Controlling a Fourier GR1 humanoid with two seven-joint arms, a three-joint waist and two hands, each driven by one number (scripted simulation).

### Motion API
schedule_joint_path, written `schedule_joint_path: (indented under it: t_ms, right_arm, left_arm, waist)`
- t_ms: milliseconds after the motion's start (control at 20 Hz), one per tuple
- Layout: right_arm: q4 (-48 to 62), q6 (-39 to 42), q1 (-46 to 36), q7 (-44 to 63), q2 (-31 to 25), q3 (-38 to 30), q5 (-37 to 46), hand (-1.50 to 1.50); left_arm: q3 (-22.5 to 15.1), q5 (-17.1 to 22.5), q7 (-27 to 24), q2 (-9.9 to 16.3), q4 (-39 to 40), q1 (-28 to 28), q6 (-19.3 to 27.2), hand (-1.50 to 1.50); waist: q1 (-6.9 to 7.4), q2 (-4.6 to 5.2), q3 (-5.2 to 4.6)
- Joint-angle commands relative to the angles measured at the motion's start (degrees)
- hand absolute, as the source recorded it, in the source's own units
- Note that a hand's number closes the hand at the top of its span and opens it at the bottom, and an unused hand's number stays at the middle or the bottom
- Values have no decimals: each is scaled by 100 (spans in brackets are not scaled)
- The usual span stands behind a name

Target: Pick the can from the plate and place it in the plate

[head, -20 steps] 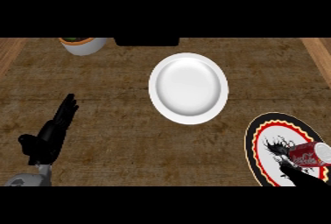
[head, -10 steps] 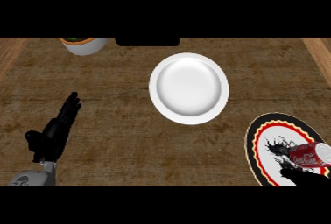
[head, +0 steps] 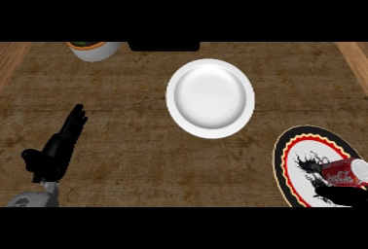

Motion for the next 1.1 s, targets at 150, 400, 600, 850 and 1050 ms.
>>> schedule_joint_path:
  t_ms: [150, 400, 600, 850, 1050]
  right_arm:
    - [716, 241, -288, -135, 207, -319, 80, -150]
    - [781, 235, 59, -201, 375, -207, 477, -150]
    - [1722, 72, -469, -729, 376, -612, 405, -150]
    - [1677, 522, -467, -1320, 273, -601, -25, 150]
    - [1848, 307, -556, -1362, 558, -322, 373, 150]
  left_arm:
    - [231, -204, 162, -150, 51, -153, -34, 0]
    - [349, -248, 51, -157, 163, -58, -283, 0]
    - [376, -417, -38, -311, -18, 116, -317, 0]
    - [427, -525, 6, -425, 173, -122, -279, 0]
    - [480, -577, 84, -478, 68, -26, -311, 0]
  waist:
    - [-7, -2, 0]
    - [-22, -4, -1]
    - [-6, -3, 1]
    - [-19, -3, 0]
    - [-11, -3, -1]
